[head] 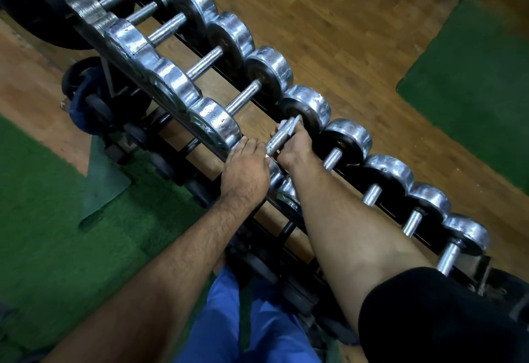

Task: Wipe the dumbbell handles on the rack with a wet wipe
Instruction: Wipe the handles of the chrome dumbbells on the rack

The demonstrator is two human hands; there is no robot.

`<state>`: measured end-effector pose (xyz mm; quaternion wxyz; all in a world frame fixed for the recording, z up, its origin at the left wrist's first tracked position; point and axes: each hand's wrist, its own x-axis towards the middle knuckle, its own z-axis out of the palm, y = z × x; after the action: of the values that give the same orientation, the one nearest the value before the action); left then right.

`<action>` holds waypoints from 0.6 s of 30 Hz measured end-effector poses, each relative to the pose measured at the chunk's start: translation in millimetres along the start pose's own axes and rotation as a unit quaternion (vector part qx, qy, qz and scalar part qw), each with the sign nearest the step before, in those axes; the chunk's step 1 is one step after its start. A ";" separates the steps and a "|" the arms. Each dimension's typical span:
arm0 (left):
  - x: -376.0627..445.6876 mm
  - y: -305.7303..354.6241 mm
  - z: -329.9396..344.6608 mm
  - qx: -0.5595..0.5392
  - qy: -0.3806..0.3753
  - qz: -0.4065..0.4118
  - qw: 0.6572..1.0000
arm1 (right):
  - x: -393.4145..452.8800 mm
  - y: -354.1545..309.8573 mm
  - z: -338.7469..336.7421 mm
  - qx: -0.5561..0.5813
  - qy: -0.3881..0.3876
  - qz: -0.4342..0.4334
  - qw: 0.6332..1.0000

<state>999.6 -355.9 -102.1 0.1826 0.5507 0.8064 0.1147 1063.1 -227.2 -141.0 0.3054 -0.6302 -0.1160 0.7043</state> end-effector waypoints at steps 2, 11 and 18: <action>-0.4 0.0 -0.4 -0.001 0.002 0.000 1.000 | -0.4 -1.6 -1.0 -0.059 0.007 -0.011 0.998; -0.9 -1.5 -0.1 0.000 0.014 0.003 1.000 | -33.3 13.8 -5.4 -0.489 0.148 -0.223 0.830; -1.6 -0.8 1.6 0.001 0.004 -0.003 1.000 | -24.7 3.5 -5.4 -0.408 0.031 -0.049 0.911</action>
<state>1000.2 -357.7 -103.6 0.1794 0.5481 0.8087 0.1157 1067.8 -245.4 -123.8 0.0594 -0.7148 -0.4146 0.5600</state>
